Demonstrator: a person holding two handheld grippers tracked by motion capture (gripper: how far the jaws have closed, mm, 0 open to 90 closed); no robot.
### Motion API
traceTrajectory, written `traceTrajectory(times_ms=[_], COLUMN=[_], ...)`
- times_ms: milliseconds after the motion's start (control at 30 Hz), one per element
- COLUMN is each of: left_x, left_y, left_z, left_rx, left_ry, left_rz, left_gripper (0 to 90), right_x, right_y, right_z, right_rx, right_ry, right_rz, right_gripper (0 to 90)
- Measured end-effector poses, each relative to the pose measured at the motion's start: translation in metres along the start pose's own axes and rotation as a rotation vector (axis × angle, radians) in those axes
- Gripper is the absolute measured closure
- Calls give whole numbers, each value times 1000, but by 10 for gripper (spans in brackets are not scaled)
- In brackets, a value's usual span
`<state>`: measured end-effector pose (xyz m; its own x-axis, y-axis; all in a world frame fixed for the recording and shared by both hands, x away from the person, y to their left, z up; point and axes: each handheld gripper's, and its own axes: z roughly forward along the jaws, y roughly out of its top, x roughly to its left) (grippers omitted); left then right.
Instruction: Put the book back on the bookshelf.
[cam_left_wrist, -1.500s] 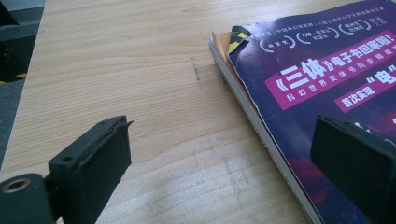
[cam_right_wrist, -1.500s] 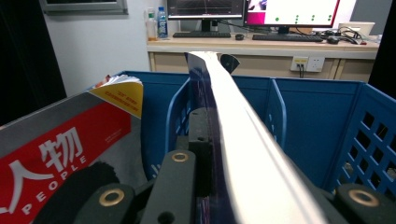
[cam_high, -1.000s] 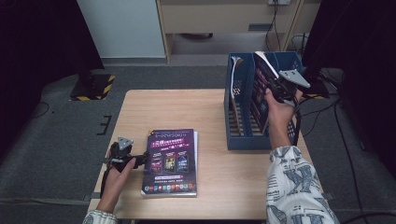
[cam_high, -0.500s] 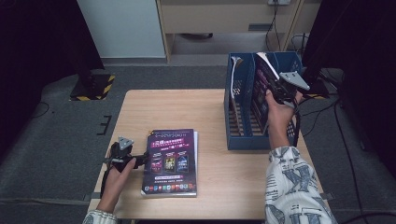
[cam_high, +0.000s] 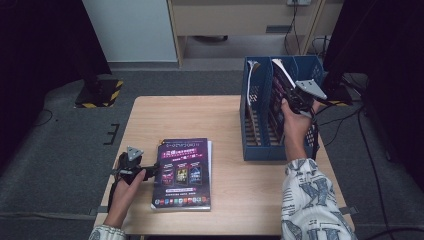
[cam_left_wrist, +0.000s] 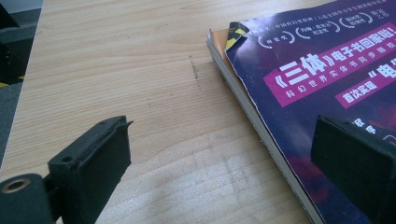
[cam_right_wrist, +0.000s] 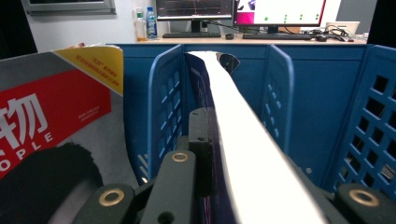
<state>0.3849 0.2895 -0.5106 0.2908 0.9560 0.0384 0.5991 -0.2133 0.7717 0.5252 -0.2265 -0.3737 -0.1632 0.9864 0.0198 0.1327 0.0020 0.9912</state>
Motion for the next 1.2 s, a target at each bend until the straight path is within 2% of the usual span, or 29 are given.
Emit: traceTrajectory(times_ms=[233,367,467,833,1100,1200], left_x=[0,-1,0,0,-1,0], left_y=[0,0,0,1,1,1], left_z=[0,0,0,-1,-1,-1], left_rx=[2,-3,0,-3,-4,-5], left_ry=[2,1,1,1,2,2], left_rz=[2,2,4,4,3,1], left_gripper=[45,45,45,45,45,44], right_x=[1,3,4,11,27,29], right_y=[-3,-5,-7,-12,-13,-13], right_z=[2,3,3,-3,-5,-5], right_rx=[-2,-1,-5,-13,-3,0], right_ry=[-3,-7,-7,23,31,32], right_rz=[-3,-29,-31,-36,-103,-102], right_gripper=[824,824,824,823,819,816])
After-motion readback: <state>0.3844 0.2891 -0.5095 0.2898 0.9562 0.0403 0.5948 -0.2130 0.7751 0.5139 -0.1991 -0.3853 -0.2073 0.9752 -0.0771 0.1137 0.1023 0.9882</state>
